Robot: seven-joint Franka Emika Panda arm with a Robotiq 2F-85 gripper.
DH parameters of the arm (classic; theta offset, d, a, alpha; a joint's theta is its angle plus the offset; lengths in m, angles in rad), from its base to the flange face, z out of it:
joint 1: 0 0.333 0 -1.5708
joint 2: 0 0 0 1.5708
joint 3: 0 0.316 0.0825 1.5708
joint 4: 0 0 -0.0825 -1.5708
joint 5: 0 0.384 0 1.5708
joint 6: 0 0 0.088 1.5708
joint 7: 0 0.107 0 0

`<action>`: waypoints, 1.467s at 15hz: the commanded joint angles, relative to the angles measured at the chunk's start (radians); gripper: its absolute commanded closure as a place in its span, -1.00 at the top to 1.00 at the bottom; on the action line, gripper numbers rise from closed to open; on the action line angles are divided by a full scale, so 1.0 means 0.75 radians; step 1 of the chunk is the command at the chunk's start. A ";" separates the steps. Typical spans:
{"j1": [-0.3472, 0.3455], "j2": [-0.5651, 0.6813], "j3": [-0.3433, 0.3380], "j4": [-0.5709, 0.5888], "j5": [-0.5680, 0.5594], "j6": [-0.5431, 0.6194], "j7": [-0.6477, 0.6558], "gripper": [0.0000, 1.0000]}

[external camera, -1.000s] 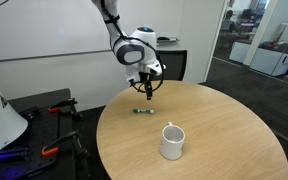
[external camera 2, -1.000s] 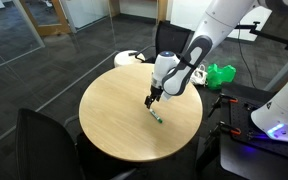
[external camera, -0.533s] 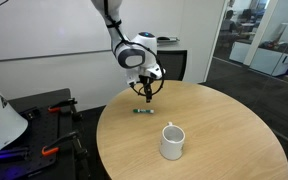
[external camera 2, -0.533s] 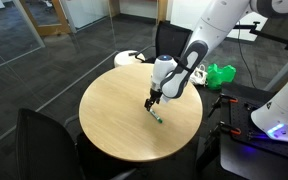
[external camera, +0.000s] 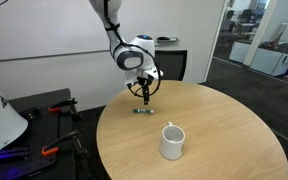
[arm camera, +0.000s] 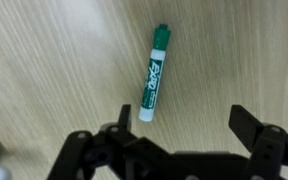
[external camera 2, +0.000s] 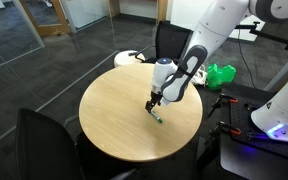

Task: Pick up the pen from the table and put it in the mug cup.

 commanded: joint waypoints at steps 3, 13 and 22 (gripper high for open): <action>0.100 0.072 -0.052 0.039 0.021 0.032 0.112 1.00; 0.127 0.191 -0.084 0.132 0.038 0.030 0.203 1.00; 0.133 0.279 -0.095 0.226 0.038 0.007 0.221 0.50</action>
